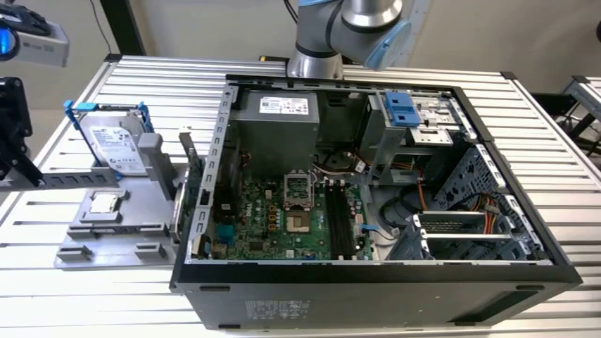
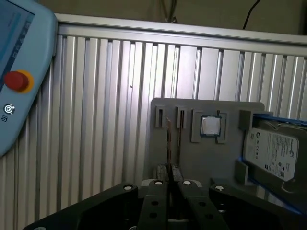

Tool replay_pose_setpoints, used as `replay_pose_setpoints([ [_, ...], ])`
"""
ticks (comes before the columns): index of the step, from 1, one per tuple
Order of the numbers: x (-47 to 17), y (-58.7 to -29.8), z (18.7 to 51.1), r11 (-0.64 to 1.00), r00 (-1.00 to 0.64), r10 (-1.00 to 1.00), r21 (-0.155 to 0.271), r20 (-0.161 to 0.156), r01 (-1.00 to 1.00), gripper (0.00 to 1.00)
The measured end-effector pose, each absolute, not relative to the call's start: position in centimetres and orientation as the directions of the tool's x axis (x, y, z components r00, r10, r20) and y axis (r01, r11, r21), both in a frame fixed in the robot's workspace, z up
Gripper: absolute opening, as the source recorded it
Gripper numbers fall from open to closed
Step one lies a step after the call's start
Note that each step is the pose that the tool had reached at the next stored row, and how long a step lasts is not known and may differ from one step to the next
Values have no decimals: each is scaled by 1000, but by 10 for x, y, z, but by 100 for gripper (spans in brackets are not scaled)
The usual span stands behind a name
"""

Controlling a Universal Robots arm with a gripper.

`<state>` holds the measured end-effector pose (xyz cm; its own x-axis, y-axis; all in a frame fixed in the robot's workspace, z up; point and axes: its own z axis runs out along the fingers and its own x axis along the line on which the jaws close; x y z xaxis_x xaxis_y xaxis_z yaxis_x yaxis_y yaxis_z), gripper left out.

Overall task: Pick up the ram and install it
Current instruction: 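Pick up the ram and move it above insertion slot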

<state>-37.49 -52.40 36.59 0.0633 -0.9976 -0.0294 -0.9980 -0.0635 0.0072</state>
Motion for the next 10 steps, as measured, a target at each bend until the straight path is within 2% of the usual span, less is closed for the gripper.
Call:
replay_pose_setpoints([
  [10, -375, -524, 378, -4, 3, -999, 6, -34, -1000, 0],
])
